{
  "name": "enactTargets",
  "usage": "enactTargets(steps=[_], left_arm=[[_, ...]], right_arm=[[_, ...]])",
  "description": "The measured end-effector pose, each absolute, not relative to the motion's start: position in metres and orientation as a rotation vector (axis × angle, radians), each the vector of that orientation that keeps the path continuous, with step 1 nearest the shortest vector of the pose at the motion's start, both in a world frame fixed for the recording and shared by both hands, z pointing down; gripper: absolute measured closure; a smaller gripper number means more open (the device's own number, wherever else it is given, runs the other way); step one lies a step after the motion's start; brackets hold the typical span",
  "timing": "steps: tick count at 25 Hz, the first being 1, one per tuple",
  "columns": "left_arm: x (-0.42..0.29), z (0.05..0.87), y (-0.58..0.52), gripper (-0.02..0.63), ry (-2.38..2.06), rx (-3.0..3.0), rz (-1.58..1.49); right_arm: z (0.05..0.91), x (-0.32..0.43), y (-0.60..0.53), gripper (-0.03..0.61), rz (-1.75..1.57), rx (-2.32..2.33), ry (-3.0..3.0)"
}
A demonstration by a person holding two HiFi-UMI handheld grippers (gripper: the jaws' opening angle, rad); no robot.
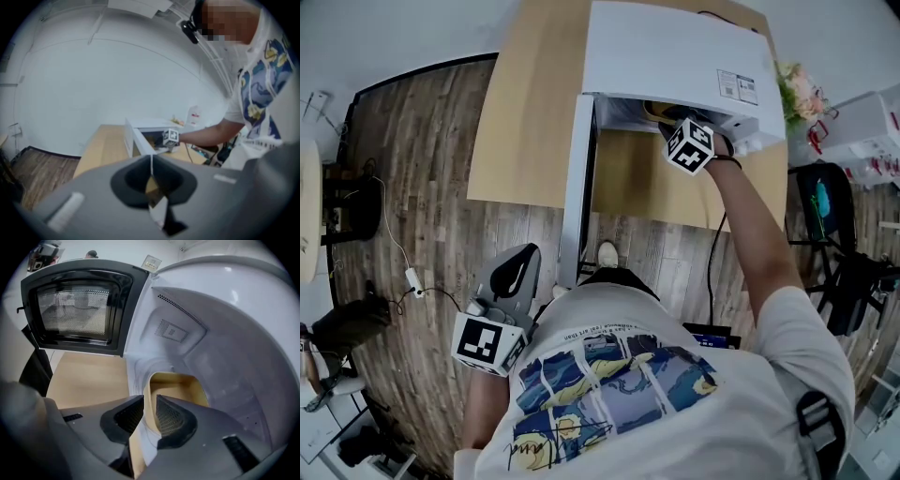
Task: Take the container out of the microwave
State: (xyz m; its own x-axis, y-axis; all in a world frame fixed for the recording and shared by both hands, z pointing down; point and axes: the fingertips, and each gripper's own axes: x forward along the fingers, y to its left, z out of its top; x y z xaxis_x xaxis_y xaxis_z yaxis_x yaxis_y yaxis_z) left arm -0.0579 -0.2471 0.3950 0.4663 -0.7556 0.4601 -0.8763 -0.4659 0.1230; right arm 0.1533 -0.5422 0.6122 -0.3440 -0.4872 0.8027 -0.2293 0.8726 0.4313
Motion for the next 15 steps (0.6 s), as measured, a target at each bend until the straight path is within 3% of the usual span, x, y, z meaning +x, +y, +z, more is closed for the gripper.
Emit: enactTargets(steps=[6,15], left_arm=[[-0.063,0.398,-0.252,0.6,-1.384,2.362,0.48],[-0.07,0.398,-0.251,0.6,-1.357,2.385,0.464]], right_arm=[[0.618,0.154,-0.545,0.549,-0.339,0.503,-1.896],[0.608,0.153,-0.538,0.557,-0.359,0.505,-1.882]])
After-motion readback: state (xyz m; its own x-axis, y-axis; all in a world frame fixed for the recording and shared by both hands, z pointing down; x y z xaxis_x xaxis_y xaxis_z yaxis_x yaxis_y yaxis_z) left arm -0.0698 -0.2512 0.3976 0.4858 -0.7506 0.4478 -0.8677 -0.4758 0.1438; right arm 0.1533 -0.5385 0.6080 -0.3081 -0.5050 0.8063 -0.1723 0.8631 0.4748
